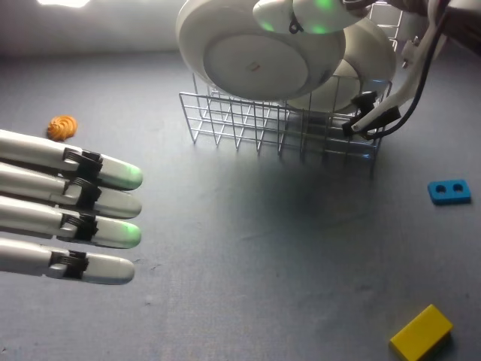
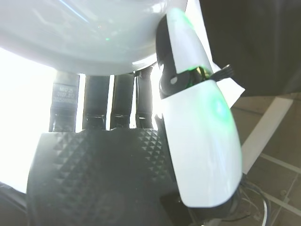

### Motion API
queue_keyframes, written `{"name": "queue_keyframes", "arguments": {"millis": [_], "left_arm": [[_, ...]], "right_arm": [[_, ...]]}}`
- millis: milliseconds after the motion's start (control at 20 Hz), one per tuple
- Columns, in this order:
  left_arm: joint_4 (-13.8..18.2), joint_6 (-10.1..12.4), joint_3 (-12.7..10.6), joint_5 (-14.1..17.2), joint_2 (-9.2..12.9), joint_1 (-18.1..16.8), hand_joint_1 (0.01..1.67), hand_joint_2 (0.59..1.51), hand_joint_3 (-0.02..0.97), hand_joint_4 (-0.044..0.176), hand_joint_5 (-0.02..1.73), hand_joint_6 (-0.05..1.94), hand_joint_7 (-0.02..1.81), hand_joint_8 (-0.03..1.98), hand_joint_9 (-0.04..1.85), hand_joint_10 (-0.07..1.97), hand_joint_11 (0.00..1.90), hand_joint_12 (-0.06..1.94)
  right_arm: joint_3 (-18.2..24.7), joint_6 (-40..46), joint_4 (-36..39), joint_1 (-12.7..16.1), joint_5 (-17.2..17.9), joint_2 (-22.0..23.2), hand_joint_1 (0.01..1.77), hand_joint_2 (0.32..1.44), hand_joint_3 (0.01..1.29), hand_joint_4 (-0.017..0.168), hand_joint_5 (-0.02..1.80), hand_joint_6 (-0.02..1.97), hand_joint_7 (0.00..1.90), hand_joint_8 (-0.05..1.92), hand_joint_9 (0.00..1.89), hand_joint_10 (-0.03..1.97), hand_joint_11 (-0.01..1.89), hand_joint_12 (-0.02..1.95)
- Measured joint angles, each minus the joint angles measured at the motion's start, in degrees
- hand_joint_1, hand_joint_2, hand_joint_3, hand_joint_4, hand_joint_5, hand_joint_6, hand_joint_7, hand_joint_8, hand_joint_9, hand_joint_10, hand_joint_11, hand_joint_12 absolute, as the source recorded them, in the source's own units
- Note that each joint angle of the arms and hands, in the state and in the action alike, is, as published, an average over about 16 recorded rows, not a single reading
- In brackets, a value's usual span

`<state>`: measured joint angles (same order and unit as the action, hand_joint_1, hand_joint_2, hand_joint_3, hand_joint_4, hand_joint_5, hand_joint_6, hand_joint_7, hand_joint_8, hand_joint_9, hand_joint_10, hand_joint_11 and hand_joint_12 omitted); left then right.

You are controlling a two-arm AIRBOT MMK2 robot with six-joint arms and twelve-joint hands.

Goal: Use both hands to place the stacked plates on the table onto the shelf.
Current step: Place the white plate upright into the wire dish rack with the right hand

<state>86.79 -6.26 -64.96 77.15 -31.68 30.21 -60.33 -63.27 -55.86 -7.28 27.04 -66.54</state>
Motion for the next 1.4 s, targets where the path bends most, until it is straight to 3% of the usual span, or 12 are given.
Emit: {"name": "queue_keyframes", "arguments": {"millis": [400,1050,1250,1400], "left_arm": [[0.8,0.1,-0.4,1.2,0.1,0.0,0.02,1.114,0.015,0.007,0.06,0.01,0.1,0.01,0.09,0.01,0.02,0.13],[2.4,0.7,-2.5,2.8,-0.7,-1.0,0.02,1.104,0.015,0.007,0.1,0.01,0.14,0.01,0.13,0.01,0.02,0.23],[2.3,0.9,-2.7,2.8,-1.0,-1.3,0.02,1.097,0.016,0.007,0.12,0.01,0.15,0.01,0.14,0.01,0.02,0.27],[2.4,1.0,-2.7,2.9,-1.0,-1.5,0.02,1.092,0.016,0.007,0.13,0.01,0.16,0.01,0.16,0.01,0.02,0.31]], "right_arm": [[-1.7,-0.7,0.1,-2.3,1.0,-1.3,1.21,1.12,0.01,-0.011,0.69,1.15,1.0,1.03,1.08,0.7,0.79,1.28],[-2.7,-1.1,2.3,-5.3,1.3,-2.3,1.2,1.14,0.01,-0.012,0.63,1.22,0.9,1.26,0.97,0.88,0.74,1.31],[-2.7,-1.2,2.8,-5.7,1.5,-2.4,1.14,1.17,0.01,-0.006,0.6,1.23,0.87,1.15,0.94,0.83,0.72,1.28],[-2.7,-1.2,3.0,-5.9,1.6,-2.5,1.05,1.17,0.01,-0.006,0.6,1.1,0.87,0.99,0.92,0.74,0.69,1.25]]}}
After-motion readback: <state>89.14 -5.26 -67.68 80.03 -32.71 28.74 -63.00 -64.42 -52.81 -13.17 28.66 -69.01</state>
